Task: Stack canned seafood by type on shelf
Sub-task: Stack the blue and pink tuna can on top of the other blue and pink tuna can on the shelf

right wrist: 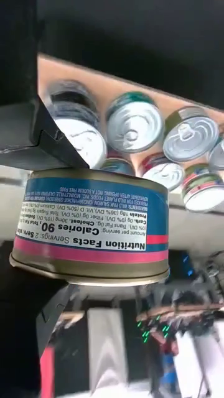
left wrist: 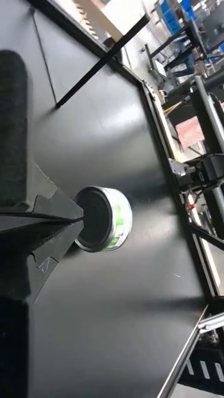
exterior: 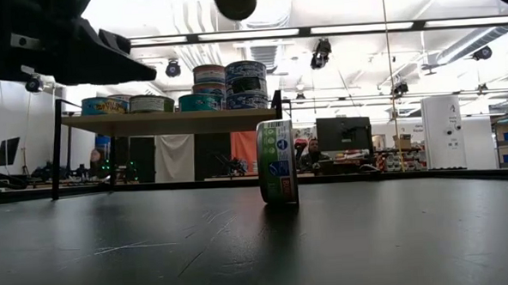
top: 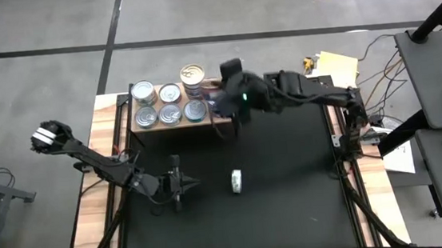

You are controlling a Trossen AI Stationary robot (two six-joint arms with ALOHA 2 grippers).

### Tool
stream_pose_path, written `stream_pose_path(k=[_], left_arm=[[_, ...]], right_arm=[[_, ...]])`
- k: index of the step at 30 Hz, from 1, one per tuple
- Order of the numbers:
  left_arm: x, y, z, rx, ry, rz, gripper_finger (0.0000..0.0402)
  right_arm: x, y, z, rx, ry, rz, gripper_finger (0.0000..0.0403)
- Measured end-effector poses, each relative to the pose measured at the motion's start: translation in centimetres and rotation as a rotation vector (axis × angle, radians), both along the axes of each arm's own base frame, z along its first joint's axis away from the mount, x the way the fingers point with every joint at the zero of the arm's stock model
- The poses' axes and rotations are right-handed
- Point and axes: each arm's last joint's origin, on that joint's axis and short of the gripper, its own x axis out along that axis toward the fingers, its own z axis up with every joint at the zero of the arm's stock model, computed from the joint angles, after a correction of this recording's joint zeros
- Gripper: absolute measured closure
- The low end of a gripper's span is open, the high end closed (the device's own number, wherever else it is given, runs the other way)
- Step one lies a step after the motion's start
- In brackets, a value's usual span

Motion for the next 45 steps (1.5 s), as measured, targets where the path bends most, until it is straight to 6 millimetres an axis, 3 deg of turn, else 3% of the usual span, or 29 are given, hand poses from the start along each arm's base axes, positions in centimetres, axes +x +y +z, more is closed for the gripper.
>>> stream_pose_path(k=[5, 8, 13, 25, 45], left_arm=[[0.3, -0.2, -0.3, -0.091, -0.015, 0.024, 0.0401], [0.6, -0.3, 0.5, -0.167, -0.100, 0.027, 0.0401], [0.6, -0.3, 2.1, -0.183, -0.225, 0.009, 0.0401], [0.1, -0.1, 3.2, -0.176, -0.277, 0.002, 0.0401], [0.1, -0.1, 3.3, -0.177, -0.279, 0.001, 0.0401]], right_arm=[[0.6, -3.8, 0.1, -0.043, -0.042, 0.013, 0.0220], [1.4, -5.0, -0.3, -0.108, -0.061, 0.064, 0.0220], [2.5, -6.0, -1.7, -0.167, -0.049, 0.138, 0.0220], [3.7, -8.8, -4.6, -0.320, -0.029, 0.151, 0.0220], [3.5, -12.8, -7.2, -0.353, -0.076, 0.244, 0.0220]])
